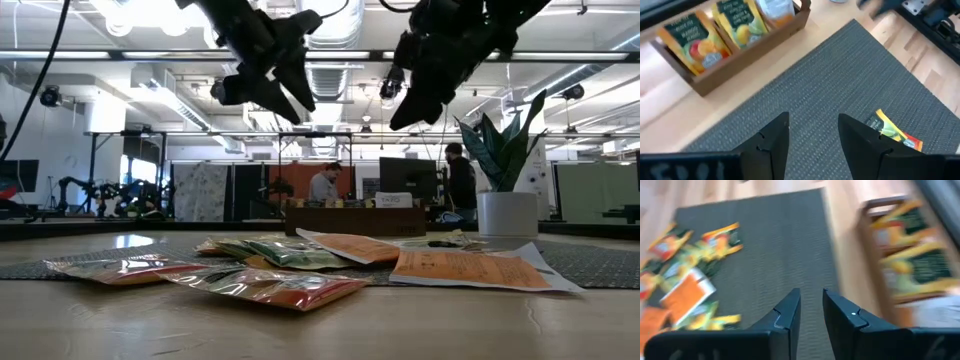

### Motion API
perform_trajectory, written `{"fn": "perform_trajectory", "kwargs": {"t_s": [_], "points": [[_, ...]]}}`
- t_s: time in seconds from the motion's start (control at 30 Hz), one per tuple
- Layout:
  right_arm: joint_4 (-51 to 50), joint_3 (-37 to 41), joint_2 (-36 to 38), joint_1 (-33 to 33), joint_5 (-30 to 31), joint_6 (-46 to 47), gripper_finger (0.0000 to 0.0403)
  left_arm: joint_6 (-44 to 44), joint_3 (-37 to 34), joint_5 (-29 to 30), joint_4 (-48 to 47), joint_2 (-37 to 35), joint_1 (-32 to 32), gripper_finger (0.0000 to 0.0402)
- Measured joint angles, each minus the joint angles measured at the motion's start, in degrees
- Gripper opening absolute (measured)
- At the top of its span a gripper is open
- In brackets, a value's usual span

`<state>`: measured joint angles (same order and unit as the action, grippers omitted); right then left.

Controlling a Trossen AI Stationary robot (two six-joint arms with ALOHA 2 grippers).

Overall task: Pick & Place Tea
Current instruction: Put the white orange tea bag into the right section of the wooden organizer

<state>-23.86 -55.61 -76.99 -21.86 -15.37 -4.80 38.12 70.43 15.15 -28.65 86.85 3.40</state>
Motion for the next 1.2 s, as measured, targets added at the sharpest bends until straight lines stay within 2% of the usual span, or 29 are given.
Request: {"fn": "perform_trajectory", "kwargs": {"t_s": [0.2,0.33,0.57,0.73,0.9,1.2], "points": [[-0.1,2.4,0.2,7.3,-0.3,10.0,0.007,10.0,-3.1,8.2,0.8,0.1,-7.4,0.0163],[0.6,2.7,0.1,12.6,-0.2,18.0,0.0068,15.2,-5.7,8.5,1.5,0.1,-10.9,0.0163],[4.8,2.7,-3.6,21.3,0.5,33.2,0.0072,17.8,-9.7,6.2,8.1,0.1,-16.7,0.0163],[4.8,2.7,-7.2,26.5,0.5,42.8,0.0068,19.0,-12.8,8.5,16.4,0.1,-21.1,0.0163],[6.4,2.7,-10.0,33.0,0.9,50.6,0.0071,20.5,-14.2,10.3,16.2,0.1,-23.5,0.0163],[7.9,2.7,-11.3,40.9,8.2,59.2,0.0068,23.9,-15.6,10.3,17.3,0.1,-25.0,0.0163]]}}
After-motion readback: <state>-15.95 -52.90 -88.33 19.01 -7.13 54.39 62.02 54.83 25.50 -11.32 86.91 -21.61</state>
